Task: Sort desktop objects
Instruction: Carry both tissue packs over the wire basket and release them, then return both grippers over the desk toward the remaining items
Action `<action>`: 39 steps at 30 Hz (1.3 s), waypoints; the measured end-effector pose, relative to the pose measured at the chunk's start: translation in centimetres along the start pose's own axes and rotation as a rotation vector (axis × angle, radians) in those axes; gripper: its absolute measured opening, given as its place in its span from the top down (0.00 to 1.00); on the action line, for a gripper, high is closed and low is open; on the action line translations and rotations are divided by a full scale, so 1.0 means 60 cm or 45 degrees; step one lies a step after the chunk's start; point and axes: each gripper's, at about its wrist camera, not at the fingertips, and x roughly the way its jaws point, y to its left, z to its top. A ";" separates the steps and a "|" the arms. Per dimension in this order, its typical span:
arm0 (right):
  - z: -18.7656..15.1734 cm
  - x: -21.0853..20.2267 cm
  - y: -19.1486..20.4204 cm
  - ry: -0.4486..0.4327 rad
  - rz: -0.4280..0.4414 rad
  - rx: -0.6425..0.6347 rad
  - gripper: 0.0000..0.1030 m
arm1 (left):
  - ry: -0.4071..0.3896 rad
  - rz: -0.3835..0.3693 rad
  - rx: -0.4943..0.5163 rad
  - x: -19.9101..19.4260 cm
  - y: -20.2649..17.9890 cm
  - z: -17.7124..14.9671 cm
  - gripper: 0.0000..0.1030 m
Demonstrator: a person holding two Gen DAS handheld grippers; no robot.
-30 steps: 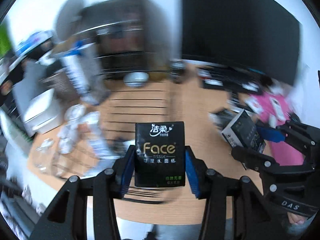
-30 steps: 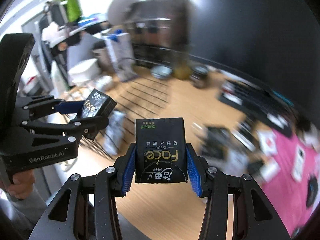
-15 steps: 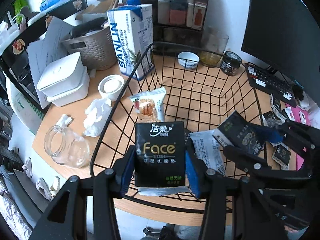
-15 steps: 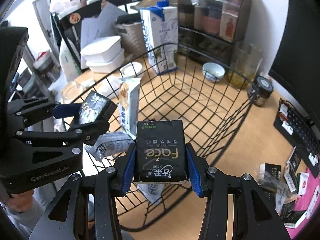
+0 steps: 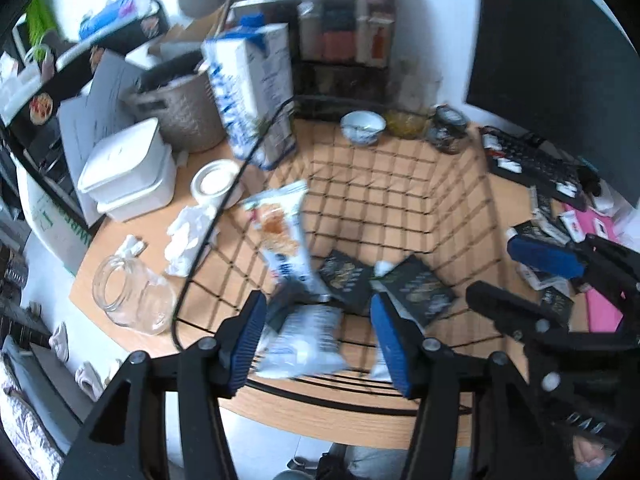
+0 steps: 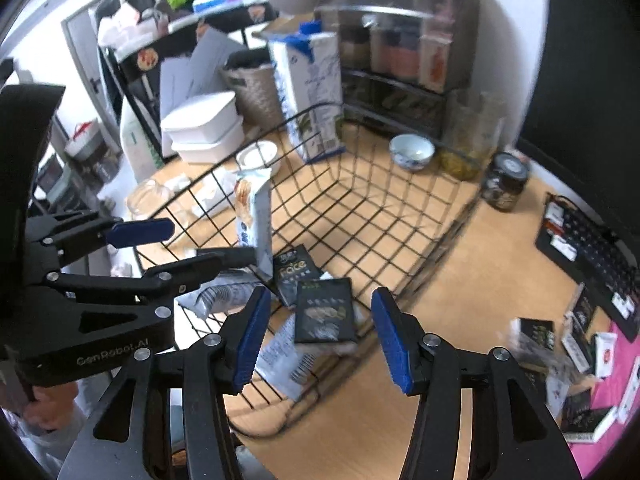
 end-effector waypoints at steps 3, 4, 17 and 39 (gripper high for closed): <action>-0.024 -0.049 -0.039 -0.041 -0.033 0.036 0.48 | -0.041 -0.044 0.065 -0.025 -0.047 -0.007 0.41; -0.035 -0.067 -0.059 -0.053 -0.060 0.057 0.48 | -0.055 -0.066 0.100 -0.035 -0.071 -0.012 0.39; -0.193 -0.155 -0.365 -0.022 -0.508 0.548 0.40 | 0.018 -0.270 0.536 0.020 -0.399 -0.067 0.21; -0.280 -0.108 -0.453 0.097 -0.382 0.705 0.79 | 0.136 -0.291 0.625 0.157 -0.505 -0.043 0.22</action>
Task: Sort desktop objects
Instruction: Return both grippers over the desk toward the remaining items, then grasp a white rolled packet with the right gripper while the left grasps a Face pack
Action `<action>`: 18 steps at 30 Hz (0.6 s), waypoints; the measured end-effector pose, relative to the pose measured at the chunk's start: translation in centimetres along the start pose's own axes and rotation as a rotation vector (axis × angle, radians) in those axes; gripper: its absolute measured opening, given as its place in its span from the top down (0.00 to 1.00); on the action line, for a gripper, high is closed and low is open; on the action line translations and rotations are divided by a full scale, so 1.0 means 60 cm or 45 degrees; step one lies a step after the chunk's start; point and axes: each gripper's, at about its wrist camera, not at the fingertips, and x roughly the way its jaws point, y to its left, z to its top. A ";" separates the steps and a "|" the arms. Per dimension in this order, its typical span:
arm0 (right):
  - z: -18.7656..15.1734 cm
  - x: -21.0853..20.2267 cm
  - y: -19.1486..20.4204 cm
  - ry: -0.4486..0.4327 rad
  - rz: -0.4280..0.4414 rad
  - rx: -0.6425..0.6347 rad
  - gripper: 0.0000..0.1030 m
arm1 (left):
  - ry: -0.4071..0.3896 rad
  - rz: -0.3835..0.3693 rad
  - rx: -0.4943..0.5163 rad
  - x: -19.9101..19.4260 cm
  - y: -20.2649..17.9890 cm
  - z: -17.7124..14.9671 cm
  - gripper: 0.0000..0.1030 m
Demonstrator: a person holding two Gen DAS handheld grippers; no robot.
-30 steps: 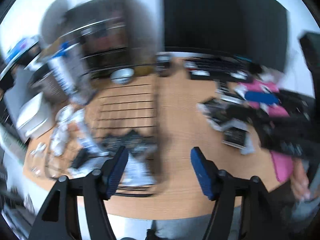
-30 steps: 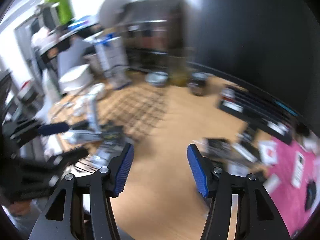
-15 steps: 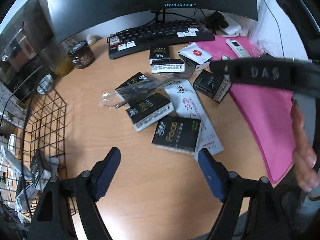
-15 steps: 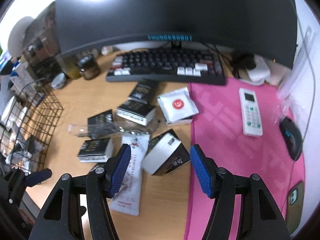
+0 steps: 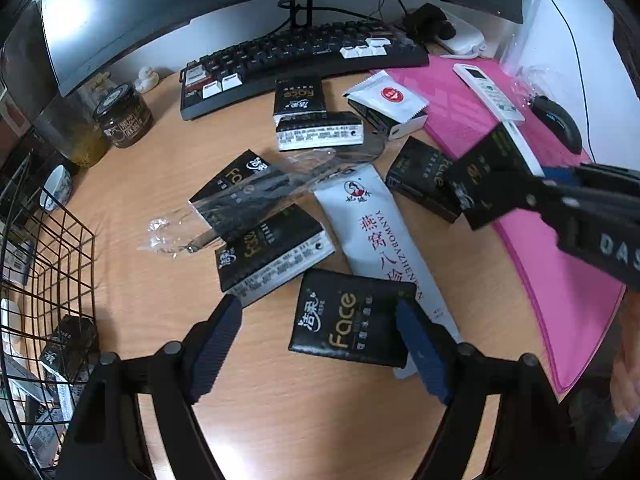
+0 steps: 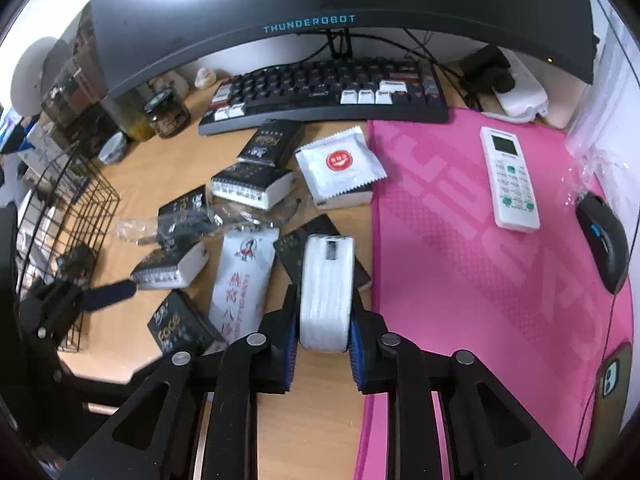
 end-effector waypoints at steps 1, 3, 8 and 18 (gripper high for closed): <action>-0.009 -0.004 0.002 0.005 0.012 -0.012 0.80 | -0.003 -0.005 0.016 -0.003 -0.002 -0.004 0.27; -0.025 -0.009 0.005 0.016 0.032 -0.025 0.80 | 0.009 -0.051 0.029 -0.008 -0.003 -0.012 0.37; -0.071 -0.019 0.015 0.042 0.072 -0.053 0.80 | 0.056 -0.061 0.076 -0.012 -0.002 -0.041 0.44; -0.042 -0.030 0.083 -0.027 0.073 -0.194 0.80 | 0.117 0.005 -0.038 -0.019 0.048 -0.078 0.44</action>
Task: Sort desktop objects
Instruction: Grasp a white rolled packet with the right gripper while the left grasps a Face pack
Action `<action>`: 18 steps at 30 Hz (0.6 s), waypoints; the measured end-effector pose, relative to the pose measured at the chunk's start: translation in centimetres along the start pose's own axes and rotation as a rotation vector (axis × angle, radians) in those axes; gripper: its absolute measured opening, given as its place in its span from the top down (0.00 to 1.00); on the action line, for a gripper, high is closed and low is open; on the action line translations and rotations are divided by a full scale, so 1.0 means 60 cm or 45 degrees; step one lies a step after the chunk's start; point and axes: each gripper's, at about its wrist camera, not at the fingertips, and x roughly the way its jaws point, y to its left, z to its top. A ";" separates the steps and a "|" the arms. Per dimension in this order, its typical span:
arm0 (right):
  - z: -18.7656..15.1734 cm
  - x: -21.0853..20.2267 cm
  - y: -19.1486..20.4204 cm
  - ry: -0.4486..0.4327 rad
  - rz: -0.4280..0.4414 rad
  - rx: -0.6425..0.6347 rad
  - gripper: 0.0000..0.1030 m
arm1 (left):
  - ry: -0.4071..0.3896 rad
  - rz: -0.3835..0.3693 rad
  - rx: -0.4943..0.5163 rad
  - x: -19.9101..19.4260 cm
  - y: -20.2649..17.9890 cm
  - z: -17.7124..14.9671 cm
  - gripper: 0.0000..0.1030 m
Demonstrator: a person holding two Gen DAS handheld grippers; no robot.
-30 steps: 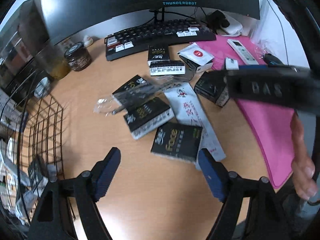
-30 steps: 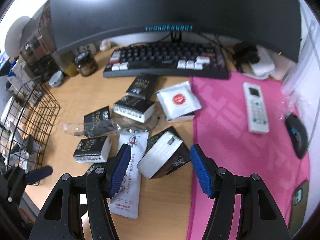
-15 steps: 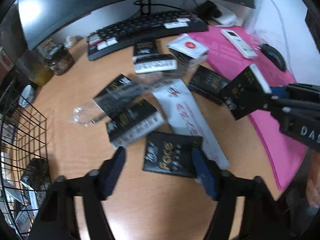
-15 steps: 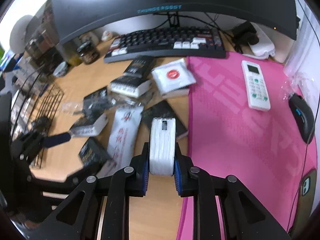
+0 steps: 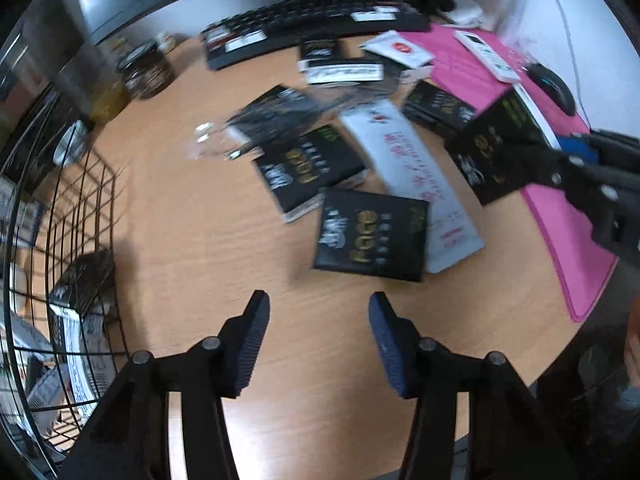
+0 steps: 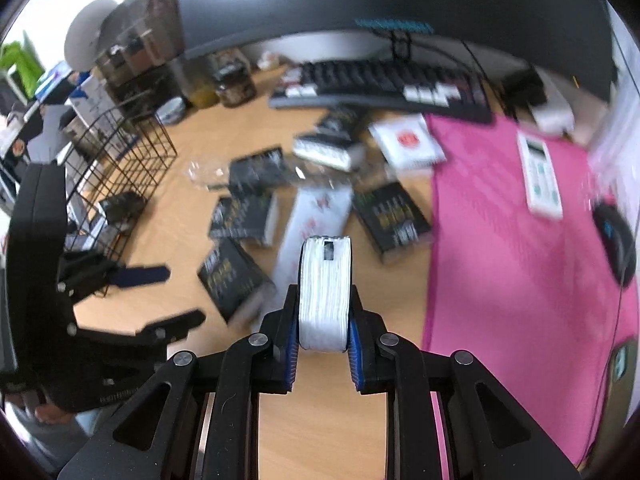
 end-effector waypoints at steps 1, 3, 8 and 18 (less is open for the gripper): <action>0.009 0.011 0.009 0.016 0.006 -0.021 0.80 | 0.009 0.013 -0.020 0.005 0.007 0.000 0.44; 0.016 0.025 0.024 0.036 0.027 -0.049 0.80 | 0.018 0.047 -0.046 0.012 0.015 0.001 0.44; 0.005 0.039 0.064 0.072 0.060 -0.130 0.80 | 0.019 0.069 -0.079 0.026 0.028 0.008 0.44; -0.047 0.018 0.083 0.112 0.207 -0.144 0.80 | 0.027 0.122 -0.104 0.018 0.048 0.001 0.44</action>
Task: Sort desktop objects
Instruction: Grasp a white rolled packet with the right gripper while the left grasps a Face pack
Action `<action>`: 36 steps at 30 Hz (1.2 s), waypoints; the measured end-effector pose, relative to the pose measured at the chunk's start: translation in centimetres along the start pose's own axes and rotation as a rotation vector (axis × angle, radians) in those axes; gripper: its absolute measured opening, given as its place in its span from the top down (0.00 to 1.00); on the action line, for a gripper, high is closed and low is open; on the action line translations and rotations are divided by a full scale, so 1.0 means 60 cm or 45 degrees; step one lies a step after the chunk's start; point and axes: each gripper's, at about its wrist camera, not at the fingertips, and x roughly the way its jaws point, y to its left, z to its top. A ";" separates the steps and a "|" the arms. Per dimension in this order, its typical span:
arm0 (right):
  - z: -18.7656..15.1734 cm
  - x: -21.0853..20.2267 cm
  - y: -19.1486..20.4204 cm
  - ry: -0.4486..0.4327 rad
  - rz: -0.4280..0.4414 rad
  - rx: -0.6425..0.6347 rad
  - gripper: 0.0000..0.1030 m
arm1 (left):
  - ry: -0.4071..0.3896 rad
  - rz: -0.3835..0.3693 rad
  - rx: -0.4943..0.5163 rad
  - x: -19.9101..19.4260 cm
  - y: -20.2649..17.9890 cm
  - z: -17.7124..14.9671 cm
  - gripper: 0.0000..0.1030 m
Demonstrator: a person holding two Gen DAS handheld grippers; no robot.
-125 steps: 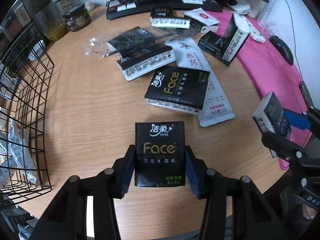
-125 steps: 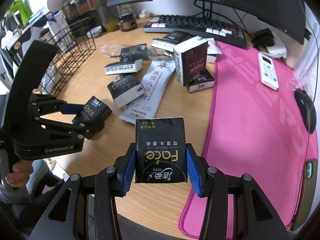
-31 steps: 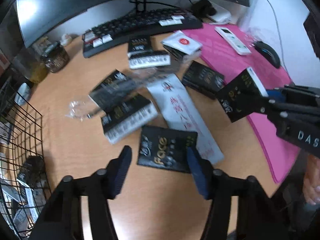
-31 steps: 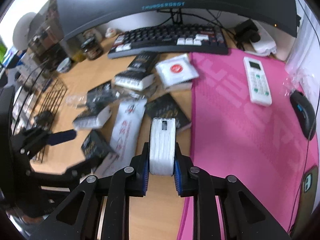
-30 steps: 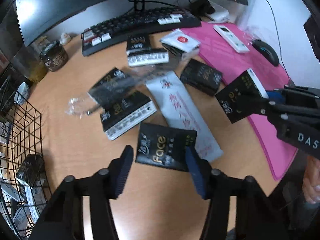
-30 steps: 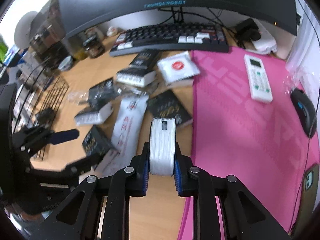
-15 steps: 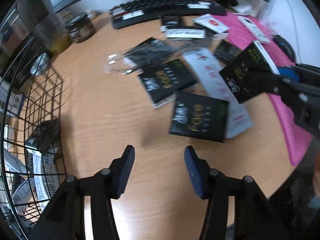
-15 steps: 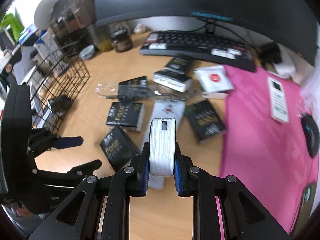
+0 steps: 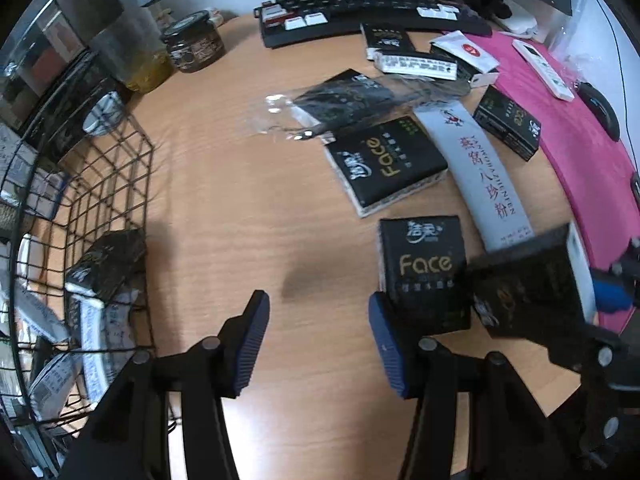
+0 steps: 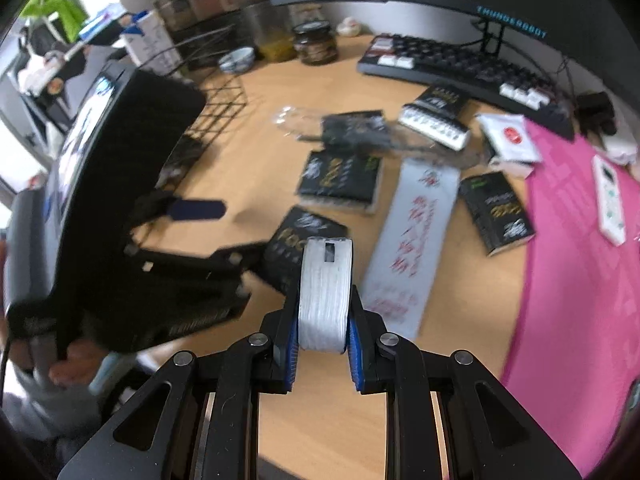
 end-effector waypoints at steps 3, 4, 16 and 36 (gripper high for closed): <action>-0.012 -0.027 -0.012 -0.055 -0.061 0.024 0.80 | -0.035 0.002 -0.024 -0.024 0.007 -0.003 0.44; -0.015 -0.036 -0.023 -0.070 -0.065 0.048 0.80 | -0.044 -0.009 -0.026 -0.029 0.006 -0.003 0.41; -0.030 -0.055 -0.088 -0.086 -0.083 0.163 0.80 | -0.008 -0.090 0.076 -0.008 -0.066 0.018 0.31; -0.019 -0.043 -0.091 -0.075 -0.102 0.182 0.80 | -0.056 -0.118 0.079 -0.036 -0.046 0.014 0.50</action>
